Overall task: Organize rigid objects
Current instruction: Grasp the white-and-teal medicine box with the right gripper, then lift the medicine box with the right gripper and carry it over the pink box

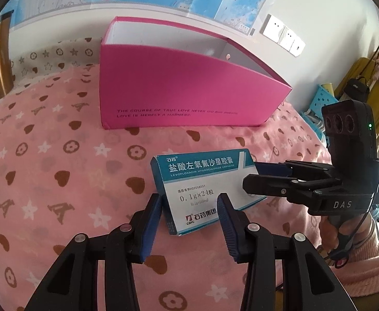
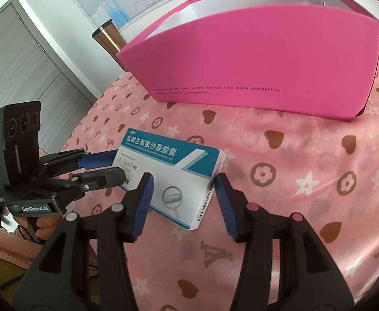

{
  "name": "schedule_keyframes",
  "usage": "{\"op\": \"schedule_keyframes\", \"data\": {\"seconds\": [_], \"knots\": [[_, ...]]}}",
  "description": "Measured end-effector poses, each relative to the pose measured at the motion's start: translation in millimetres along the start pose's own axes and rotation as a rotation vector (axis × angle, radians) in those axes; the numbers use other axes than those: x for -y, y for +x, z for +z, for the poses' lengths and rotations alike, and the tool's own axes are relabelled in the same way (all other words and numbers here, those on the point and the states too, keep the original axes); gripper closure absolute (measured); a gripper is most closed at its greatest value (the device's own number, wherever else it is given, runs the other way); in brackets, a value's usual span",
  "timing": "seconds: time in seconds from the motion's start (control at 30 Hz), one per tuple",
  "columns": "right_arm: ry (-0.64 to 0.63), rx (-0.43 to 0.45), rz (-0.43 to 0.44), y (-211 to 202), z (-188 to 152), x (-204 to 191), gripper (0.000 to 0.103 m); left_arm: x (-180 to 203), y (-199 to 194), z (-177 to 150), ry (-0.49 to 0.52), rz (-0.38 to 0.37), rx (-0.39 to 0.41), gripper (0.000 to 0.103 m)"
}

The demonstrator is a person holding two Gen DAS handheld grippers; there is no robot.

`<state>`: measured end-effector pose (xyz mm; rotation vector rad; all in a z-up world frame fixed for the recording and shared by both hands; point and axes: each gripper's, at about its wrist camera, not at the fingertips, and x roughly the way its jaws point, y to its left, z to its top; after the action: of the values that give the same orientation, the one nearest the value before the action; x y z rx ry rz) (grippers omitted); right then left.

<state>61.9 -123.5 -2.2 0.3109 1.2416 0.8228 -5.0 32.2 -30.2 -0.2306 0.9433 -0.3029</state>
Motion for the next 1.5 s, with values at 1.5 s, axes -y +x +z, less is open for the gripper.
{"op": "schedule_keyframes", "data": {"seconds": [1.5], "knots": [[-0.068, 0.122, -0.054, -39, 25, -7, 0.051, 21, -27, 36, 0.083, -0.013, 0.134, 0.058]]}}
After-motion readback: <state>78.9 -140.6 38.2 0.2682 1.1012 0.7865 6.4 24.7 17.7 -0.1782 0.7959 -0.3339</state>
